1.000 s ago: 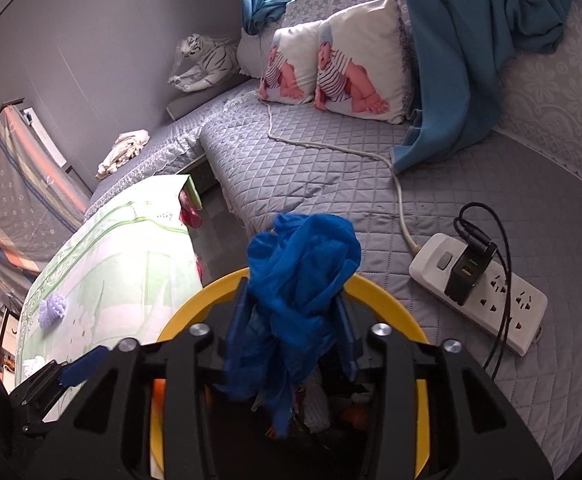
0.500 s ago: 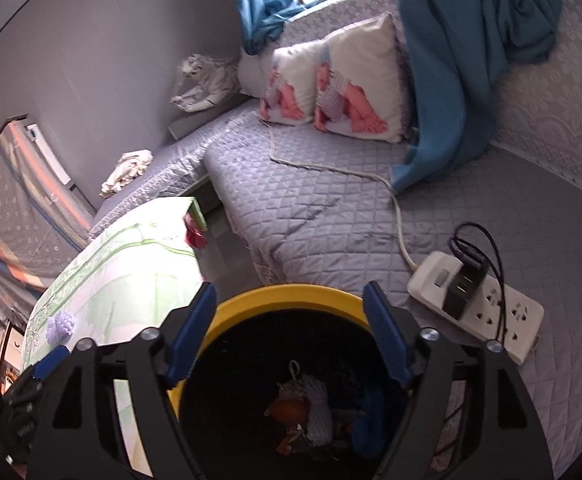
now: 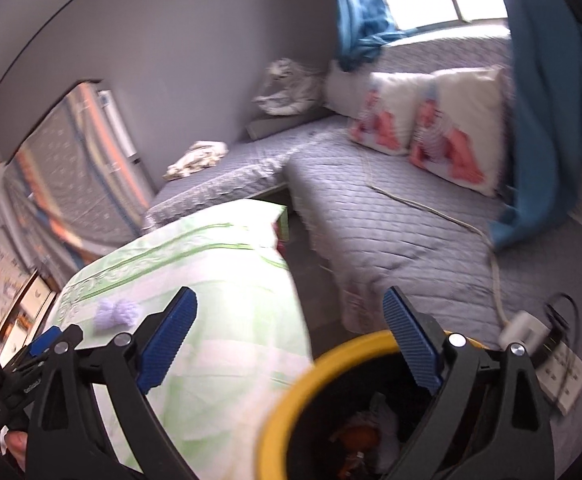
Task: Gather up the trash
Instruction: 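Move both open tools back over the bed toward the remaining trash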
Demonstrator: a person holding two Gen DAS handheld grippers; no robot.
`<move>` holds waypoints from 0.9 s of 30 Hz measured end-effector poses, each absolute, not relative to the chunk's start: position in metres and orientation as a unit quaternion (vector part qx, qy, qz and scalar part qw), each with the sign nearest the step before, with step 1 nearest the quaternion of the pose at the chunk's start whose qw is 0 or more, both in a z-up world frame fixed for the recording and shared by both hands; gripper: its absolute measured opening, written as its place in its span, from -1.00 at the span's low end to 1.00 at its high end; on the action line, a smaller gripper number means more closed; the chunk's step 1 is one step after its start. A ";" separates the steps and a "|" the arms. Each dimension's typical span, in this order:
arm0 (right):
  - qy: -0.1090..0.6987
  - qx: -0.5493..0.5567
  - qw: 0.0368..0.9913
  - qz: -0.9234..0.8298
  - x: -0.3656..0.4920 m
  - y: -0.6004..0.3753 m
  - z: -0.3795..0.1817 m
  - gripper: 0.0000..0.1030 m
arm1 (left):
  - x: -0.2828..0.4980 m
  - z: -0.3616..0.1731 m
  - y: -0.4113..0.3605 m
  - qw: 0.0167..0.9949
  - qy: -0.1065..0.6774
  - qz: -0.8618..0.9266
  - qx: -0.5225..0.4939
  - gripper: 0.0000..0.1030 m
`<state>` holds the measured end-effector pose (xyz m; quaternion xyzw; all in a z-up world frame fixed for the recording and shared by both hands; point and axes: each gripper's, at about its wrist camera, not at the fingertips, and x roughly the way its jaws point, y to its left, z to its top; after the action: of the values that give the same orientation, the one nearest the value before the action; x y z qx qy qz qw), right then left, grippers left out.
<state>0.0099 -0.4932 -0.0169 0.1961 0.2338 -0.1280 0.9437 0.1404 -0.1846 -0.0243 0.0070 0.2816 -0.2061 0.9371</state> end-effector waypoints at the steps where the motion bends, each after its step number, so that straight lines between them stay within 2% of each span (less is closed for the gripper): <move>1: 0.233 0.188 0.947 -0.118 0.019 -0.483 -0.013 0.77 | 0.144 -0.024 -0.173 0.940 0.280 -0.195 0.005 0.84; 13: 0.270 0.134 0.953 0.008 0.139 -0.360 -0.005 0.79 | 0.169 -0.046 -0.059 0.949 0.303 -0.080 -0.020 0.84; 22: 0.310 0.083 0.945 0.066 0.214 -0.279 -0.032 0.79 | 0.169 -0.079 -0.016 0.939 0.339 -0.055 -0.016 0.84; 27: 0.329 0.058 0.940 0.073 0.242 -0.265 -0.057 0.79 | 0.172 -0.094 -0.004 0.931 0.358 -0.063 -0.025 0.84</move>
<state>0.2419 -0.2646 -0.0566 0.0582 0.3287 0.0726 0.9399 0.1718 -0.0045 -0.0941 -0.0248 0.3583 -0.0626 0.9312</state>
